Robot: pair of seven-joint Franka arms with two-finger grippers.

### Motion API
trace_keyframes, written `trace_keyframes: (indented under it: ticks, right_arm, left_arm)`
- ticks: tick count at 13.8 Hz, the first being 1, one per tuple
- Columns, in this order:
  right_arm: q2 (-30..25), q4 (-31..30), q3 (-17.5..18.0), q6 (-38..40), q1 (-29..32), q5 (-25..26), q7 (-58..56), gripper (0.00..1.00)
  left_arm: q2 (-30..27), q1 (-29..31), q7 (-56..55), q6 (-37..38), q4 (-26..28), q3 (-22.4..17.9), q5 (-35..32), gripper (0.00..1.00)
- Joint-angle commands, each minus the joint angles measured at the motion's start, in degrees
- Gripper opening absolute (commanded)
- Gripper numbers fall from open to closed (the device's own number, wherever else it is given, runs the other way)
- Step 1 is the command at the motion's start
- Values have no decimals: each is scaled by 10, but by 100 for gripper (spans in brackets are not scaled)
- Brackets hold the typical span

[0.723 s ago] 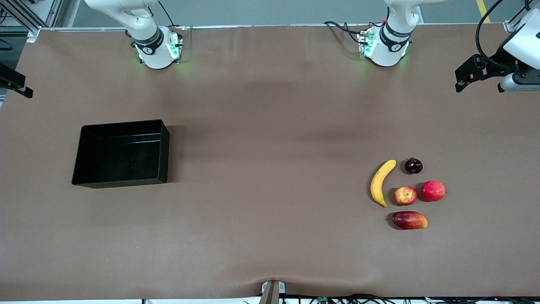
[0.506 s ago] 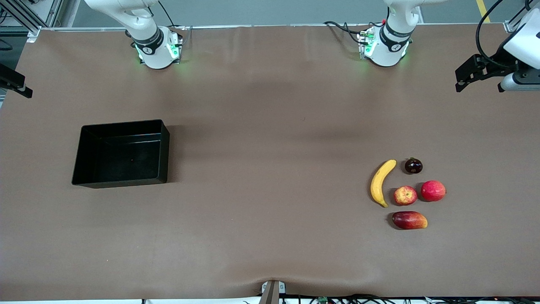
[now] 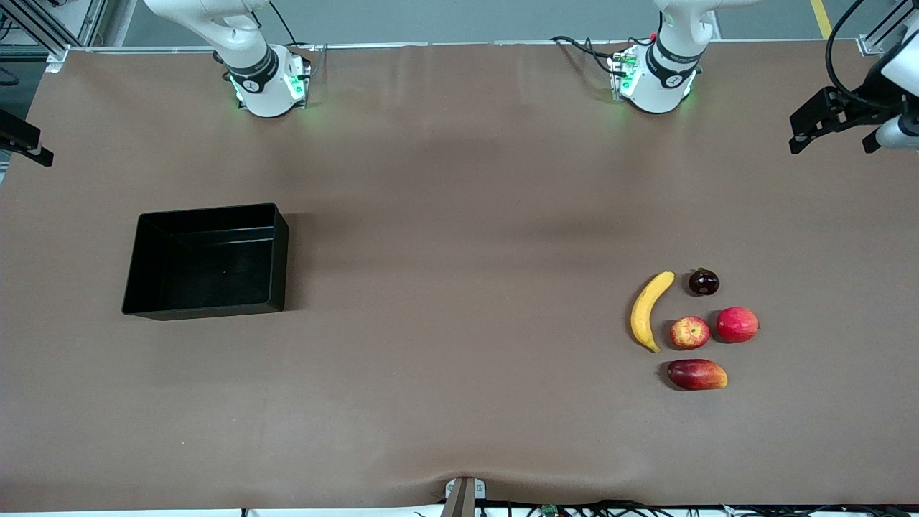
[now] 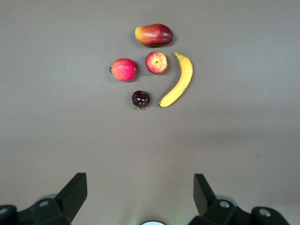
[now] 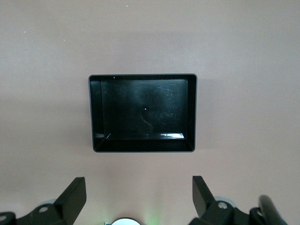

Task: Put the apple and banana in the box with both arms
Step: 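Move the left gripper toward the red-yellow apple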

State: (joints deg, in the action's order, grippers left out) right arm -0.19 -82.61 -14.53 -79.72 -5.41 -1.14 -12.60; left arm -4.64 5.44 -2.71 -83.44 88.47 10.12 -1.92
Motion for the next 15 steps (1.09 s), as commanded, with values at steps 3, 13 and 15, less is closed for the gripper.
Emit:
trace_keyframes:
  ticks: [3, 13, 15]
  right_arm:
    - [45, -8, 5, -10, 22, 10, 2, 100]
    - [286, -23, 6, -81, 122, -4, -74, 100]
    - [297, -74, 7, -168, 131, -5, -107, 100]
  left_arm:
    - [57, 4, -6, -34, 18, 0, 3, 100]
    - [157, 6, 7, -389, 193, 1, -13, 100]
    - [193, 8, 23, -428, 195, 2, -37, 100]
